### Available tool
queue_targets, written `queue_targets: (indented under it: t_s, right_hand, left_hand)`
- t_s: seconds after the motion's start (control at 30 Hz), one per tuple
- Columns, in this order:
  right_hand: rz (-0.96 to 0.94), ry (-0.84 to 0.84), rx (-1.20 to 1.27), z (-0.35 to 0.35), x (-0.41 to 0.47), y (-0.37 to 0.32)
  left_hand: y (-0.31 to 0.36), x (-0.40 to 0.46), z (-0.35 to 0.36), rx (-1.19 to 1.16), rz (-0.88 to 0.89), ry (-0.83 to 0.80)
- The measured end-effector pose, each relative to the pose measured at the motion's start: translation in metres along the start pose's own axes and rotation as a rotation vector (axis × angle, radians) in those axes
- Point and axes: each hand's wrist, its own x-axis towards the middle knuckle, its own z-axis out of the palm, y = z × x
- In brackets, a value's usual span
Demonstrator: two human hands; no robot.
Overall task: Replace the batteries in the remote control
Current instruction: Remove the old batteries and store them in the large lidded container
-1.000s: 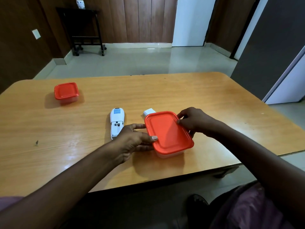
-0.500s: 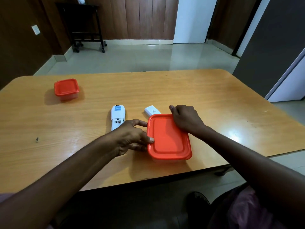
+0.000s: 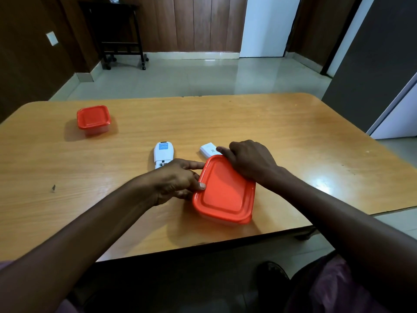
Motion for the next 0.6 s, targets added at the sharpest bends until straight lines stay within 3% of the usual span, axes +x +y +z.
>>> queue_targets:
  t_s: [0.1, 0.27, 0.43, 0.6]
  right_hand:
    - [-0.138, -0.020, 0.081, 0.004, -0.002, -0.004]
    - [0.006, -0.170, 0.167, 0.006, 0.004, -0.005]
    - [0.041, -0.301, 0.101, 0.011, 0.011, -0.006]
    - [0.050, -0.012, 0.068, 0.009, 0.004, -0.008]
  left_hand:
    - [0.000, -0.001, 0.003, 0.095, 0.045, -0.032]
    - [-0.009, 0.001, 0.009, 0.151, 0.185, 0.081]
    - [-0.011, 0.002, 0.005, 0.123, 0.167, 0.116]
    - [-0.005, 0.001, 0.004, 0.140, 0.066, 0.145]
